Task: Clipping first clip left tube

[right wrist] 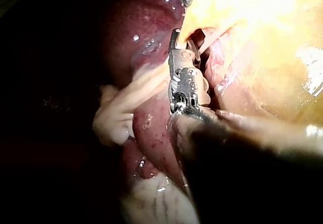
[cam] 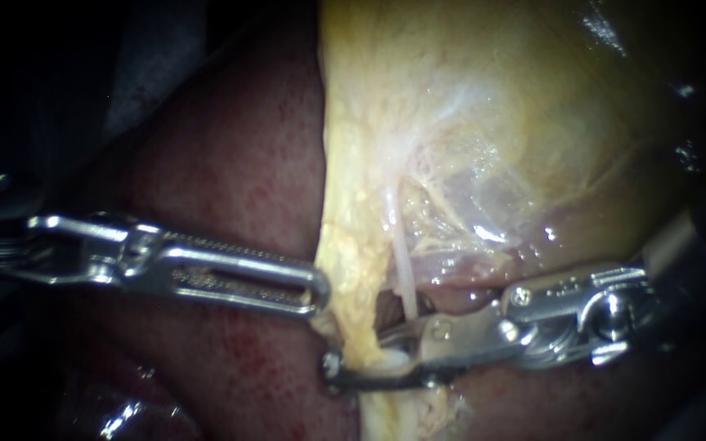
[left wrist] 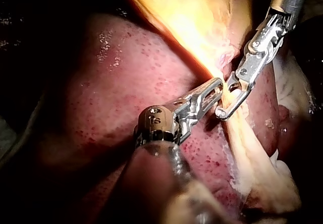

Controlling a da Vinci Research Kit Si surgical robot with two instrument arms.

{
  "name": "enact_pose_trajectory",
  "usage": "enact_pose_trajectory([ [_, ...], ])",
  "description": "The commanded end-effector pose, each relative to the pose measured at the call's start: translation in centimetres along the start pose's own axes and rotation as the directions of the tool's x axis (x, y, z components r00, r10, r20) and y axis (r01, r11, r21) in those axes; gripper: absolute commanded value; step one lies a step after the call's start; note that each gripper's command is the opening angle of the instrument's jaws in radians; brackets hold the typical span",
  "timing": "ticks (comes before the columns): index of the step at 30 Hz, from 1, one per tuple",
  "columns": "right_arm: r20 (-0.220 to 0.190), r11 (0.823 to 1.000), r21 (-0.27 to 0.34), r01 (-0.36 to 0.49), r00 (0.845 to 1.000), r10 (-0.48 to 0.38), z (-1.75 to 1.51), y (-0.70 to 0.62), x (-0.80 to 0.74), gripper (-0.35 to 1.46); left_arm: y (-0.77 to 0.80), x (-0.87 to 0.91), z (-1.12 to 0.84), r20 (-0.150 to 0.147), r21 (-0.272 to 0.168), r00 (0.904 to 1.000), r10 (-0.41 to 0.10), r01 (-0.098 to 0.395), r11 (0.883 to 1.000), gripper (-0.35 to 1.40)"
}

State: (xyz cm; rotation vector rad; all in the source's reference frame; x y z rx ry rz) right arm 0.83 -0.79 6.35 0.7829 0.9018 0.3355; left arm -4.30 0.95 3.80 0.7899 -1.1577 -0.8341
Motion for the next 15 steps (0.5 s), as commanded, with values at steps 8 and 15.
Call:
enact_pose_trajectory([
  [8, 0.001, 1.0, 0.003, 0.002, 1.0, -0.002, 0.01, -0.02, 0.0, -0.35, 0.01, 0.0, 0.01, 0.0, -0.001, 1.0, 0.0, 0.0, 1.0, -0.35],
  [15, 0.001, 1.0, 0.004, -0.003, 1.0, 0.003, 0.01, -0.03, 0.0, -0.35, 0.01, 0.0, 0.01, 0.0, 0.0, 1.0, 0.0, 0.0, 1.0, -0.35],
])
